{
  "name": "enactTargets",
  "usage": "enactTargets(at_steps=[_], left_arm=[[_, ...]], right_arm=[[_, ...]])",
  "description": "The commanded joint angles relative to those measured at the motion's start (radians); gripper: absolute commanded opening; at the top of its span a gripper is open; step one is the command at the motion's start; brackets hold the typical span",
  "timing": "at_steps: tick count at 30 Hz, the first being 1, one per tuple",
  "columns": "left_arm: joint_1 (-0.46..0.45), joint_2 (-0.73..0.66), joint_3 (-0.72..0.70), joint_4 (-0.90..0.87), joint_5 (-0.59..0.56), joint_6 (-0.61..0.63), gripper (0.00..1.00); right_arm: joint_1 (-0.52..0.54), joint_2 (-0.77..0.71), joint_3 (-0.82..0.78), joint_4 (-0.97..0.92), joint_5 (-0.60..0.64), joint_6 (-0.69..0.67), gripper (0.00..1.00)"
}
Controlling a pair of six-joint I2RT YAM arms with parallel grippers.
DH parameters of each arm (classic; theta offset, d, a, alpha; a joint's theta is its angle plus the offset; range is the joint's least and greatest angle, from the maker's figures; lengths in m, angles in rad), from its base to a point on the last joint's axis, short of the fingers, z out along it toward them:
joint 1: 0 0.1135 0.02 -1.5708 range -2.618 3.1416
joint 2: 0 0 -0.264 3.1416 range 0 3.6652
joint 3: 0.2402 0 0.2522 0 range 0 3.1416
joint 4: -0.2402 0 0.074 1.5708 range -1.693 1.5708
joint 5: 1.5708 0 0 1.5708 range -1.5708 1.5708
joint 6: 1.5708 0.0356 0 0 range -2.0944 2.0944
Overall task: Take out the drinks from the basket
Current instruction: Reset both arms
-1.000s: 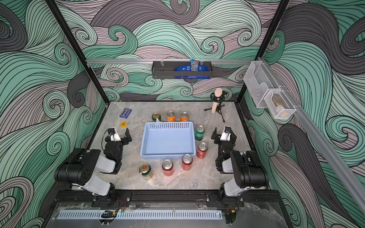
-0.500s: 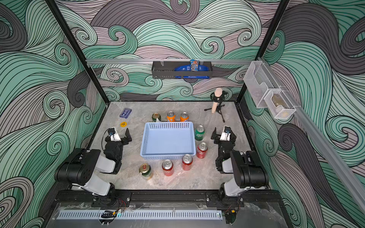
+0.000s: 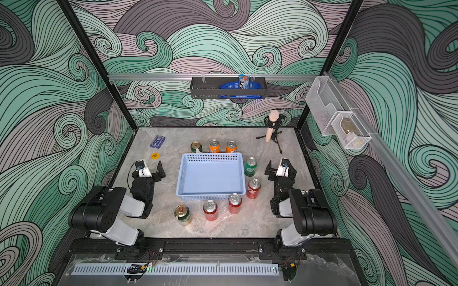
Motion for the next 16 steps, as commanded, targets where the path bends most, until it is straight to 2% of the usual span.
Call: enactTargets(at_steps=[1,16], left_arm=[[0.004,0.005,0.013,0.03,0.008,0.013,0.99],[0.004,0.006,0.015,0.025,0.009,0.012,0.99]], right_arm=[[-0.004,0.007,0.013,0.021,-0.005,-0.006,1.0],[-0.004,0.007,0.012,0.021,-0.004,-0.006,1.0]])
